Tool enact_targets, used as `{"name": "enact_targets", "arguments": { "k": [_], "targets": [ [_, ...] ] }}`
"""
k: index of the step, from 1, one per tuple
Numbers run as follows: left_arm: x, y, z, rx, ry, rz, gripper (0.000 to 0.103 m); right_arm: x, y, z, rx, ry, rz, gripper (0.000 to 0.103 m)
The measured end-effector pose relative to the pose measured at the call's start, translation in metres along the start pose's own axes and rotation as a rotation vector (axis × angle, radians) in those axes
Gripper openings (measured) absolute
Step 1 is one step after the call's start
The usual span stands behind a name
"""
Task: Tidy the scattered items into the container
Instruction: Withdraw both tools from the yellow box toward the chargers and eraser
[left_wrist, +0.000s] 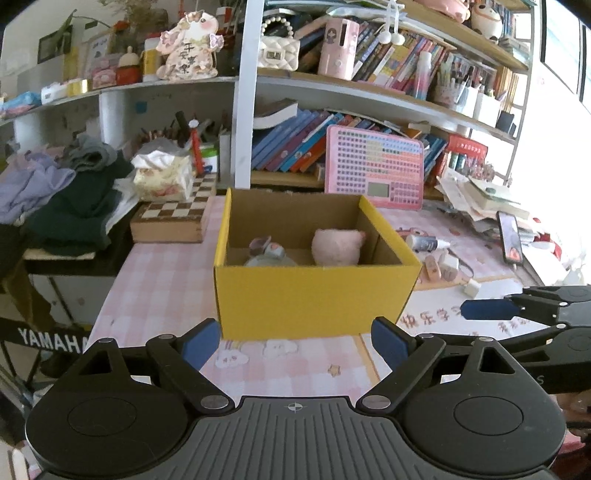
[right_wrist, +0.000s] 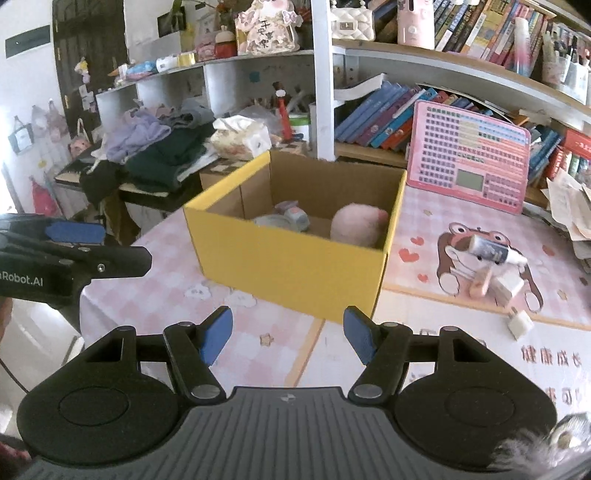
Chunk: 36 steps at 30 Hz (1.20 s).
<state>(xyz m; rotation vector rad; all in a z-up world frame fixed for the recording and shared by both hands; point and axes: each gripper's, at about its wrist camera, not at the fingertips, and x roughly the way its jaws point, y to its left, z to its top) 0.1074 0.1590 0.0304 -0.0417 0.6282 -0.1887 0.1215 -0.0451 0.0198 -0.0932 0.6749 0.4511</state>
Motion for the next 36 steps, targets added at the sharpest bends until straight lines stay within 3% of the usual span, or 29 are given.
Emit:
{"name": "enact_targets", "arguments": {
  "k": [6, 16, 36],
  "targets": [
    [-0.002, -0.001, -0.019, -0.035, 0.036, -0.003, 0.091, -0.009, 0.004, -0.014, 0.015, -0.006, -0.044, 0.065],
    [0.0, -0.013, -0.039, 0.013, 0.06, 0.007, 0.091, -0.021, 0.013, -0.039, -0.068, -0.016, -0.163, 0.069],
    [0.035, -0.066, -0.057, 0.111, 0.236, -0.169, 0.091, -0.032, -0.018, -0.071, 0.032, 0.11, -0.282, 0.08]
  ]
}}
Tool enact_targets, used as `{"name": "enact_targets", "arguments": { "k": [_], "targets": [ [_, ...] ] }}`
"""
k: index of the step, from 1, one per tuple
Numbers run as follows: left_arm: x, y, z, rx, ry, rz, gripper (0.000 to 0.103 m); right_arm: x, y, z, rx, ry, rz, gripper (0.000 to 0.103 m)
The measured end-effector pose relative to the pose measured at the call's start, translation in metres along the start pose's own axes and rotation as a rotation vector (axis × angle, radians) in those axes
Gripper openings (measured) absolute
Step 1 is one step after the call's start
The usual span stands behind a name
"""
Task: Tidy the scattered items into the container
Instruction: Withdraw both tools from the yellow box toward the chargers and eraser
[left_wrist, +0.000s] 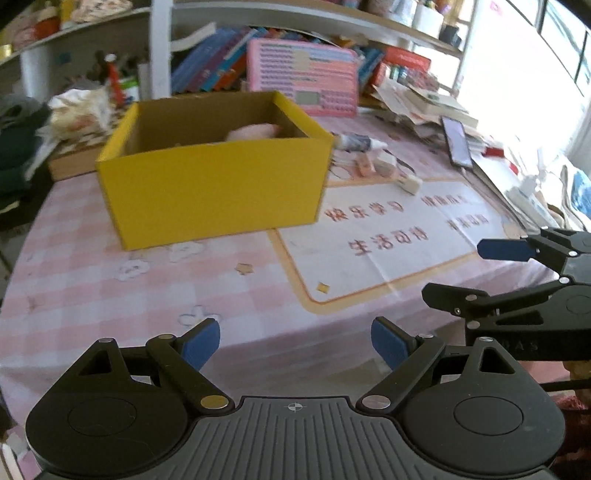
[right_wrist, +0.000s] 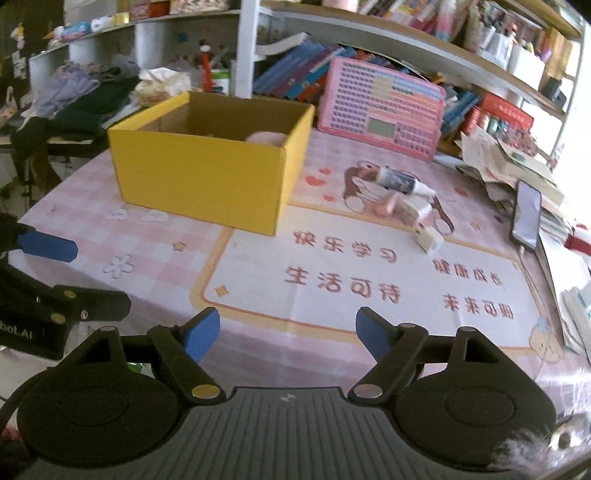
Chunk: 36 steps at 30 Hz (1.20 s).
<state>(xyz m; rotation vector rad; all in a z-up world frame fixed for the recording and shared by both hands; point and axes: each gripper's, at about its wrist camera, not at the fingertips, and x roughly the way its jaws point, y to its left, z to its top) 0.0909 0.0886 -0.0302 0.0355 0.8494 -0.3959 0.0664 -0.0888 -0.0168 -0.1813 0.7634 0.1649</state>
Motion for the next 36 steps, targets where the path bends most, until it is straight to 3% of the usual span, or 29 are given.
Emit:
{"name": "enact_targets", "arguments": {
  "k": [22, 29, 36],
  "targets": [
    [0.079, -0.085, 0.053, 0.102, 0.098, -0.143, 0.091, 0.025, -0.115, -0.013, 0.13, 0.087, -0.084, 0.081],
    [0.111, -0.118, 0.079, 0.109, 0.095, -0.137, 0.091, 0.046, -0.167, -0.005, 0.145, 0.1, -0.081, 0.081],
    [0.142, -0.14, 0.114, 0.11, 0.05, -0.076, 0.091, 0.075, -0.214, 0.013, 0.152, 0.092, -0.046, 0.079]
  ]
}}
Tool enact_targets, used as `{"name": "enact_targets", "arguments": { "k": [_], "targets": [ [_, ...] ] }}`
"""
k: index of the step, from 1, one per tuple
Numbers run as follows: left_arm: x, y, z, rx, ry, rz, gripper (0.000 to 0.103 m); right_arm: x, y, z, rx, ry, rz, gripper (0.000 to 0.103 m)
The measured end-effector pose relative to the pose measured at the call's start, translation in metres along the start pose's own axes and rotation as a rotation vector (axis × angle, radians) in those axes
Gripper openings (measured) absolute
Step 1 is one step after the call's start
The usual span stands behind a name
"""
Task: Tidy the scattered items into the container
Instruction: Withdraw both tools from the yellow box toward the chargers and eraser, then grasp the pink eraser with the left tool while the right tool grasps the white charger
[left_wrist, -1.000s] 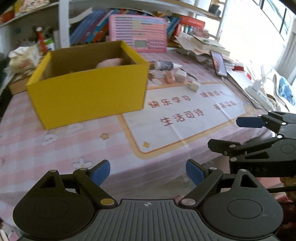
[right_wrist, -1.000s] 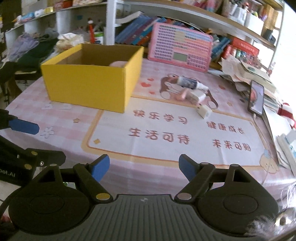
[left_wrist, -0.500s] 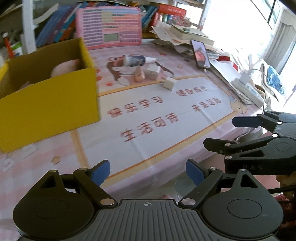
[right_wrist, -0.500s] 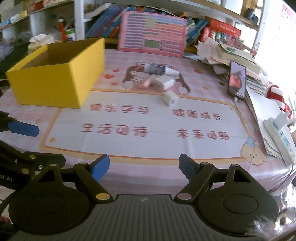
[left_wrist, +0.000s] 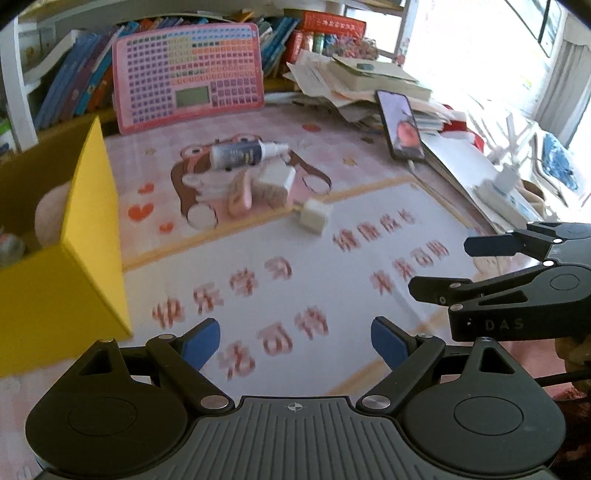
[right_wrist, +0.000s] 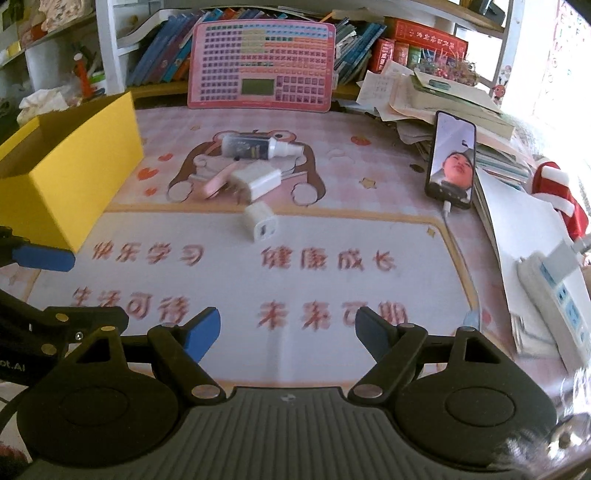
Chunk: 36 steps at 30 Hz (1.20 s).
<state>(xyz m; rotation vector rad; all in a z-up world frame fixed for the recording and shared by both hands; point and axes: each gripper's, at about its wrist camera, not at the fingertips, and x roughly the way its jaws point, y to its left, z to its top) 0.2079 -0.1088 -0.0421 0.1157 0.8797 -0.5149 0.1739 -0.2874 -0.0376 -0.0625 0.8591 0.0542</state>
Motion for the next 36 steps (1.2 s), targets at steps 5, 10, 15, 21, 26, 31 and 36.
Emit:
{"name": "enact_targets", "arguments": {
  "k": [5, 10, 15, 21, 26, 31, 36],
  "targets": [
    [0.017, -0.002, 0.022, -0.011, -0.028, 0.064, 0.09, 0.027, -0.018, 0.021, -0.022, 0.011, 0.052, 0.069],
    [0.031, 0.003, 0.041, -0.029, -0.046, 0.131, 0.09, 0.058, -0.02, 0.04, -0.065, 0.031, 0.122, 0.056],
    [0.045, 0.013, 0.059, -0.049, -0.052, 0.19, 0.08, 0.085, -0.016, 0.056, -0.11, 0.038, 0.18, 0.049],
    [0.061, 0.027, 0.073, -0.092, -0.038, 0.216, 0.074, 0.115, -0.011, 0.072, -0.154, 0.045, 0.223, 0.044],
    [0.077, 0.03, 0.083, -0.085, -0.026, 0.215, 0.068, 0.135, -0.007, 0.078, -0.182, 0.067, 0.255, 0.031],
    [0.101, 0.033, 0.094, -0.078, -0.002, 0.201, 0.055, 0.139, -0.008, 0.081, -0.195, 0.061, 0.233, 0.024],
    [0.125, 0.035, 0.105, -0.065, 0.029, 0.194, 0.049, 0.138, -0.016, 0.081, -0.178, 0.061, 0.215, 0.024]
  ]
}}
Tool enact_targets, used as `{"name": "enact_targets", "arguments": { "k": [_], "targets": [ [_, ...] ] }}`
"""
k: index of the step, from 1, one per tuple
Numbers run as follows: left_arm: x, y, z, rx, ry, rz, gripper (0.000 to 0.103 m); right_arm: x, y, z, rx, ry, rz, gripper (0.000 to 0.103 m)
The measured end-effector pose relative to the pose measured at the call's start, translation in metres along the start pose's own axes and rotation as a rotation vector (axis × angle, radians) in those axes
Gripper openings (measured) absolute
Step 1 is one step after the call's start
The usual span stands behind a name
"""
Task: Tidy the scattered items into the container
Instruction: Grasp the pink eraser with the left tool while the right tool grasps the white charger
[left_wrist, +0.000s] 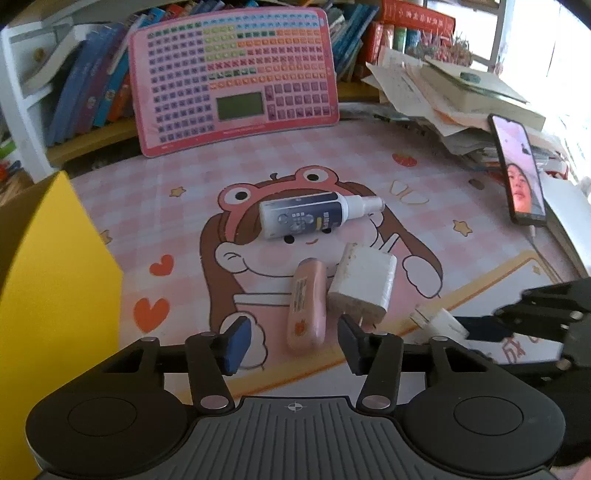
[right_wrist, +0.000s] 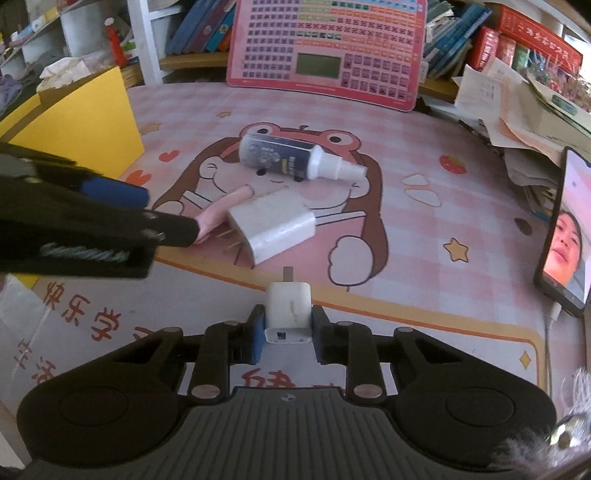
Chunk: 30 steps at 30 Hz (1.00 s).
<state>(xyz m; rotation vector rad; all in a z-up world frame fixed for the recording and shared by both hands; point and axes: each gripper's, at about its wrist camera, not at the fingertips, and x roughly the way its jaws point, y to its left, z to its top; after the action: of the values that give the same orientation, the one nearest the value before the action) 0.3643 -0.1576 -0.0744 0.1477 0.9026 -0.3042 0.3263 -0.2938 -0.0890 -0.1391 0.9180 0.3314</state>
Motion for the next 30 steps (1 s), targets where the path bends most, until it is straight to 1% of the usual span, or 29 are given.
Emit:
{"name": "enact_targets", "arguments": {
  "k": [1, 3, 5, 9, 11, 14, 16, 17, 18, 23, 30],
  "targets": [
    [0.004, 0.0, 0.002, 0.004, 0.007, 0.002, 0.049, 0.0, -0.001, 0.0, 0.001, -0.001, -0.001, 0.024],
    [0.013, -0.002, 0.004, 0.009, 0.026, 0.015, 0.043, -0.001, -0.003, 0.0, 0.004, -0.003, -0.003, 0.024],
    [0.021, -0.003, 0.007, 0.004, 0.04, 0.021, 0.04, -0.002, -0.003, -0.001, 0.001, -0.008, -0.009, 0.024],
    [0.031, -0.005, 0.01, 0.003, 0.061, 0.033, 0.038, -0.002, -0.004, -0.001, -0.008, -0.01, -0.01, 0.024],
    [0.033, -0.006, 0.011, 0.008, 0.056, 0.046, 0.038, -0.002, -0.004, -0.001, -0.011, -0.011, -0.009, 0.024],
    [0.035, -0.006, 0.012, -0.004, 0.046, 0.045, 0.037, -0.002, -0.004, -0.001, -0.011, -0.013, -0.01, 0.024],
    [0.035, -0.006, 0.012, -0.005, 0.04, 0.049, 0.03, -0.001, -0.003, -0.001, -0.01, -0.014, -0.009, 0.024],
    [0.035, -0.006, 0.012, -0.006, 0.037, 0.051, 0.019, -0.001, -0.003, -0.001, -0.011, -0.014, -0.009, 0.024],
    [0.035, -0.005, 0.013, -0.011, 0.035, 0.054, 0.015, -0.001, -0.003, -0.001, -0.012, -0.015, -0.009, 0.024],
    [0.031, 0.003, 0.012, -0.055, 0.032, 0.037, 0.015, -0.001, -0.002, -0.002, -0.017, -0.019, -0.01, 0.024],
    [0.001, 0.007, 0.011, -0.094, -0.027, -0.01, 0.015, -0.005, 0.001, -0.003, -0.016, -0.011, 0.007, 0.024]
  ]
}}
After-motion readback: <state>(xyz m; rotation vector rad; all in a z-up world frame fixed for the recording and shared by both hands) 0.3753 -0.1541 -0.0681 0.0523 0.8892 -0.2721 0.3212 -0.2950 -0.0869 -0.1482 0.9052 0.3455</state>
